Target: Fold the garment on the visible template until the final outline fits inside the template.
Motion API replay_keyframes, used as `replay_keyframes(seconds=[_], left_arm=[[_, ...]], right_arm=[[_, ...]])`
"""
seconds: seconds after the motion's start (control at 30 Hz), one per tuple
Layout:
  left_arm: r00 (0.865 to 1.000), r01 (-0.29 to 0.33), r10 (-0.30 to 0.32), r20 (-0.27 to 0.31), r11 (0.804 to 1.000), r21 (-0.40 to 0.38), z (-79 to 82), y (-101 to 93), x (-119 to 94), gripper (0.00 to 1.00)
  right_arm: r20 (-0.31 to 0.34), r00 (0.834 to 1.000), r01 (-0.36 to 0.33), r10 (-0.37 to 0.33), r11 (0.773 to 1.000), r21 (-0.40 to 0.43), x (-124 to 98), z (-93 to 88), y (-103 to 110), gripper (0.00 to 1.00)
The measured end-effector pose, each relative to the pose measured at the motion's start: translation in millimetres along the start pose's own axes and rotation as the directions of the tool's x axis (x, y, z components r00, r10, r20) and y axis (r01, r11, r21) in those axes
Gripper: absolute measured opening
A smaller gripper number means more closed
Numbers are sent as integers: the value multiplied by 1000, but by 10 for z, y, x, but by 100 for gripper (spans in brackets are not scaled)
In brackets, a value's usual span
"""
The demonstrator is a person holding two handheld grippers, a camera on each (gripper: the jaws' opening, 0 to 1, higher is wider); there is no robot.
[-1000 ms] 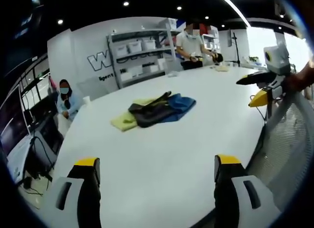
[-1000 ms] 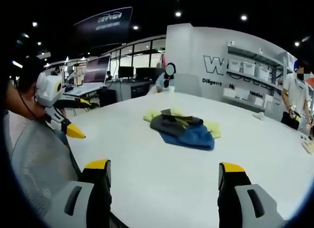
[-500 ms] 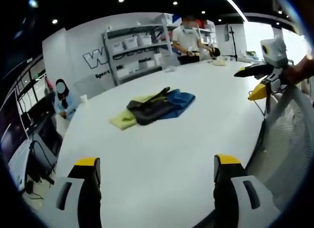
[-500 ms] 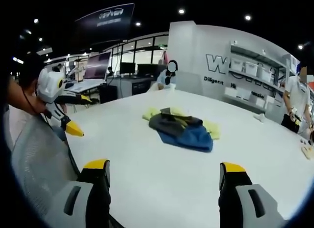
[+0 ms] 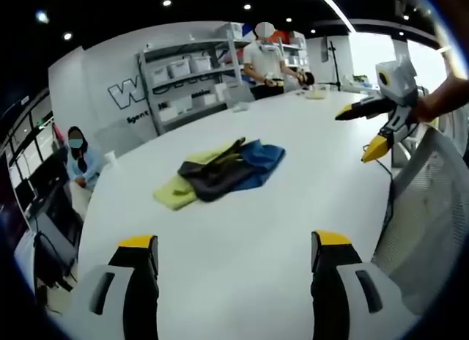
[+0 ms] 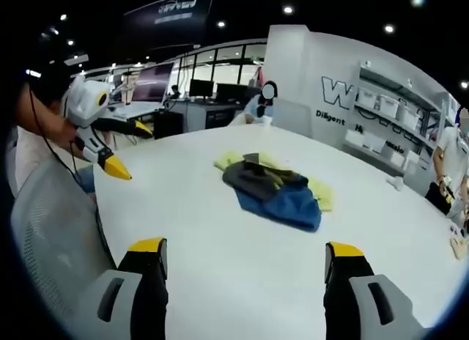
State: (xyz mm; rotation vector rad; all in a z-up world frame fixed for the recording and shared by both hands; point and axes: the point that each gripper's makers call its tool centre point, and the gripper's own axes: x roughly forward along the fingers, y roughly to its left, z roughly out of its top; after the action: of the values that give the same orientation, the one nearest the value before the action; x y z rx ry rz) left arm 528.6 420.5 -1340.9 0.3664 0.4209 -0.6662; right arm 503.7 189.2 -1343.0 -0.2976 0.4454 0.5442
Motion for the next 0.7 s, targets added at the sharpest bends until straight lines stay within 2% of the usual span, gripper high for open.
replay_keyframes(seconds=[0.3, 0.57, 0.7], left_arm=[[997, 82, -81, -19, 995, 65, -12, -42, 194, 77], [994, 112, -110, -26, 990, 80, 18, 54, 352, 68], [993, 116, -114, -21, 990, 78, 47, 141, 434, 64]], right_arm=[[-57, 998, -22, 17, 996, -82, 163, -18, -111, 82], [-70, 997, -28, 20, 993, -112, 281, 57, -223, 81], [-99, 995, -38, 21, 985, -166, 356, 40, -285, 77]])
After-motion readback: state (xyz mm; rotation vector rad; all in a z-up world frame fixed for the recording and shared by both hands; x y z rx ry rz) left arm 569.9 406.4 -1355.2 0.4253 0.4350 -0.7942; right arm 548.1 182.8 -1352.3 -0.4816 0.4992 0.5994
